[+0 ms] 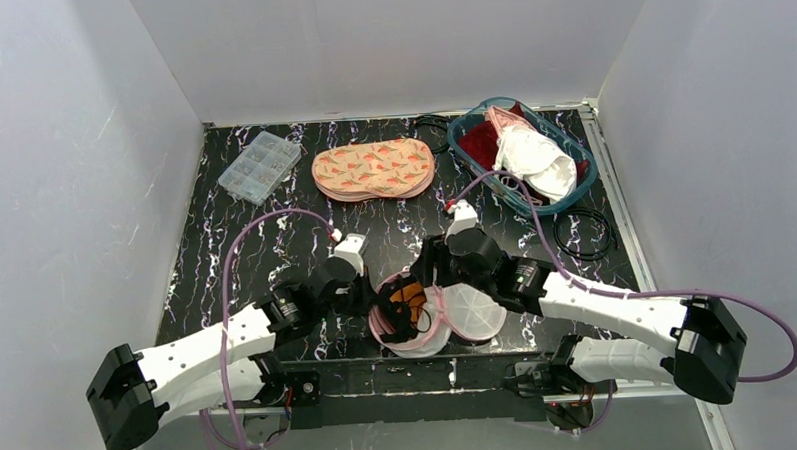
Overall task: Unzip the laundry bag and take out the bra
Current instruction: Pick up the bra from the laundry bag.
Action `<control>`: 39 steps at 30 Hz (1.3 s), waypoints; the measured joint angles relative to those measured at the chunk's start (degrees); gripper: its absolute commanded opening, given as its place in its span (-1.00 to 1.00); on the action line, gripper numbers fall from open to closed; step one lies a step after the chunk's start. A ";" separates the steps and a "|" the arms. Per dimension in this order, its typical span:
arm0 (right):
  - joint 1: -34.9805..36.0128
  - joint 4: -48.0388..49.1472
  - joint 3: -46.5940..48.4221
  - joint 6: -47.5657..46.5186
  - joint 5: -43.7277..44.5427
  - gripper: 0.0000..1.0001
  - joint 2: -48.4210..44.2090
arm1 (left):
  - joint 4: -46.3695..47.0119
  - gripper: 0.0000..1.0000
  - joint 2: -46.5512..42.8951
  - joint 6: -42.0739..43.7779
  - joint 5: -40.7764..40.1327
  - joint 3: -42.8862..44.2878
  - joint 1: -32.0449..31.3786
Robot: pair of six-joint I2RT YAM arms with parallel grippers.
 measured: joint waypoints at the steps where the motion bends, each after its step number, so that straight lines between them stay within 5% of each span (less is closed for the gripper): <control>1: -0.37 0.96 -1.22 0.48 -1.97 0.36 -0.07 | -0.04 -1.00 -0.52 0.28 -0.44 -0.52 0.00; 18: -0.26 12.96 -4.66 14.03 -15.17 0.56 7.61 | 4.98 -1.00 -8.13 9.64 -2.97 -3.93 -4.35; 20: -0.26 12.92 -4.44 15.13 -15.02 0.46 8.37 | 5.44 -1.00 -9.22 10.51 -3.21 -3.96 -4.66; 25: -0.24 13.14 -4.15 17.11 -15.06 -0.39 8.72 | 6.34 -1.00 -9.64 11.82 -3.96 -3.96 -5.16; 29: -0.20 13.88 -4.20 18.23 -15.04 -0.85 8.63 | 5.92 -1.00 -9.42 11.85 -5.31 -3.93 -5.60; 39: -0.09 12.35 -7.30 14.38 -15.06 -0.97 0.26 | 4.15 -1.00 -9.66 9.97 -9.35 -3.93 -5.88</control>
